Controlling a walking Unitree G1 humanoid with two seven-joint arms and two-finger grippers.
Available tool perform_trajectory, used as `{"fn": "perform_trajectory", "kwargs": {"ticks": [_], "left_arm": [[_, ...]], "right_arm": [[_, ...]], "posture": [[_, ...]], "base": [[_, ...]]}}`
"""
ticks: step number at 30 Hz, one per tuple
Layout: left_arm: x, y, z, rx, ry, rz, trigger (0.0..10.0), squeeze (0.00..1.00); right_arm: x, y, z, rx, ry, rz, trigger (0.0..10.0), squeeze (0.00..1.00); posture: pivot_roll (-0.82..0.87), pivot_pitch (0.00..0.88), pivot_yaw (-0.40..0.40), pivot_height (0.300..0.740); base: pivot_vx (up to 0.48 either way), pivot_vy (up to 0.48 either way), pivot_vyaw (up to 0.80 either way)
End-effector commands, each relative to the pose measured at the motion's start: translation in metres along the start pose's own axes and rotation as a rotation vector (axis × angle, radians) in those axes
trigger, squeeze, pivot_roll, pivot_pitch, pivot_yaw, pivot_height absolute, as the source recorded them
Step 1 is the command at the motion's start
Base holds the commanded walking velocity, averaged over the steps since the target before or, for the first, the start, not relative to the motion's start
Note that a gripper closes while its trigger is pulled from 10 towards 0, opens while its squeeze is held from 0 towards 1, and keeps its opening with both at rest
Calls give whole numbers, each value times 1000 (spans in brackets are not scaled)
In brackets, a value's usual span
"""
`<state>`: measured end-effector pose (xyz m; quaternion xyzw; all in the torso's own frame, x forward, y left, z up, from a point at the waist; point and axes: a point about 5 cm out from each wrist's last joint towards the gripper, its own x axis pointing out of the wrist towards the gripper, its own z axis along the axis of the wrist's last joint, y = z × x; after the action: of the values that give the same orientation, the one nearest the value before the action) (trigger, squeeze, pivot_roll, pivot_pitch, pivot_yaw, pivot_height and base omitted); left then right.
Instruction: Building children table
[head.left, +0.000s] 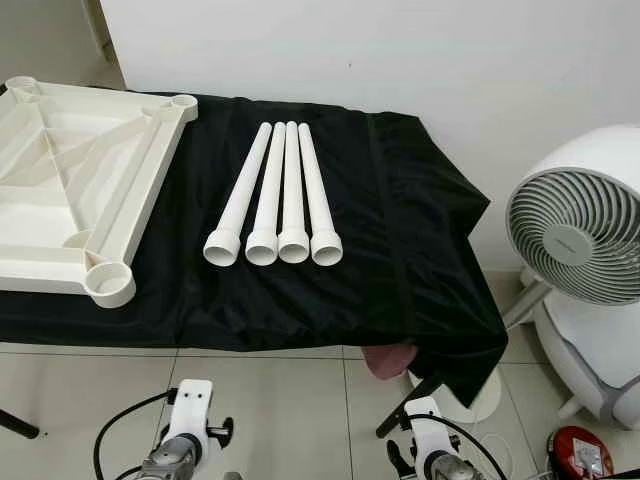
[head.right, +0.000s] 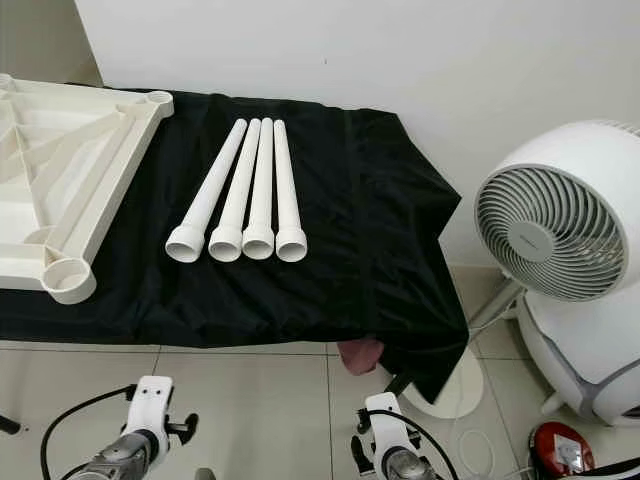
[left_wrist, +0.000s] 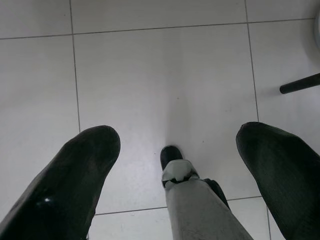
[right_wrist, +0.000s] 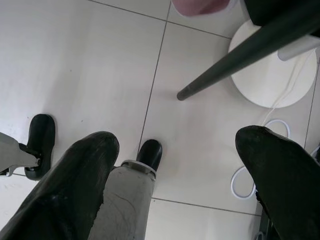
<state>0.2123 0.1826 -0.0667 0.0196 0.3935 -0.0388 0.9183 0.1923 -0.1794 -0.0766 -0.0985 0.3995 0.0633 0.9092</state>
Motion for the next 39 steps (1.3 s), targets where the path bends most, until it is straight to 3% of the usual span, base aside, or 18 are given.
{"fn": "perform_trajectory", "kwargs": {"ticks": [1,33,39], "left_arm": [[-1,-2,-5,11,12,-16,10000,0],[0,0,-1,-11,7,-5,10000,0],[0,-2,0,-13,7,-7,10000,0]], "right_arm": [[-2,-1,-8,6,29,-7,10000,0],[-1,0,-5,34,23,-20,10000,0],[-1,0,-4,38,24,-21,10000,0]], "posture": [[-55,0,-16,740],[-52,0,-5,740],[-53,0,-5,740]], "base": [[0,0,0],[0,0,0],[0,301,0]]}}
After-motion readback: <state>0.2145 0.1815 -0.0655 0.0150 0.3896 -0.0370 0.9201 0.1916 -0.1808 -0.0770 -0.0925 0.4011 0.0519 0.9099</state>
